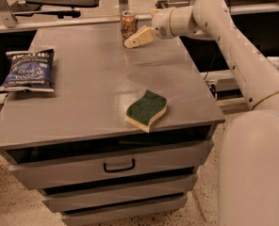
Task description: Move orange can near sponge
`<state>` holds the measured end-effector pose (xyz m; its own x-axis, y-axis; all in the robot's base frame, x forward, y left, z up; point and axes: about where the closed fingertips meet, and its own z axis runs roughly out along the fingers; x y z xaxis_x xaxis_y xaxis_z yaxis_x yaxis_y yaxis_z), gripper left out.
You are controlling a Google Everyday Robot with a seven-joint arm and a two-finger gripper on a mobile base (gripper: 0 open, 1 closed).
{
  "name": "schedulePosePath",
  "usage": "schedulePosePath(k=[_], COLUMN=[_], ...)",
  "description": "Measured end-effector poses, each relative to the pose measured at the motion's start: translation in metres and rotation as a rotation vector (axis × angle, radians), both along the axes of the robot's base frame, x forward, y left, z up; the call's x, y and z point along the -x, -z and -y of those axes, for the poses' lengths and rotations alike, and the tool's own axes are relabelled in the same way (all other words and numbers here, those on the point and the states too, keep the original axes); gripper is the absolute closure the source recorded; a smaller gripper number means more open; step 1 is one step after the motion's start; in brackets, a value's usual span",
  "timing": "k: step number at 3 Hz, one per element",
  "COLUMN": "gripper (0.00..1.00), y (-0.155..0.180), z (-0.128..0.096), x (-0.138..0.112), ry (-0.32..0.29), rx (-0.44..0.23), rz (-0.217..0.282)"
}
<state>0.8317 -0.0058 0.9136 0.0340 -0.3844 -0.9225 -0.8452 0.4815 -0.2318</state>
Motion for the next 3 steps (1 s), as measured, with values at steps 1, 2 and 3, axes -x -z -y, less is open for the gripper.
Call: schedulePosePath(k=[1,2,3], gripper=[0.00,0.00,0.19], y=[0.005,0.008,0.012], z=[-0.005,-0.010,-0.019], x=[-0.015,-0.029,-0.039], ry=[0.015,0.031,0.039], rx=[-0.018,-0.051,-0.074], rz=[0.014,0.016,0.003])
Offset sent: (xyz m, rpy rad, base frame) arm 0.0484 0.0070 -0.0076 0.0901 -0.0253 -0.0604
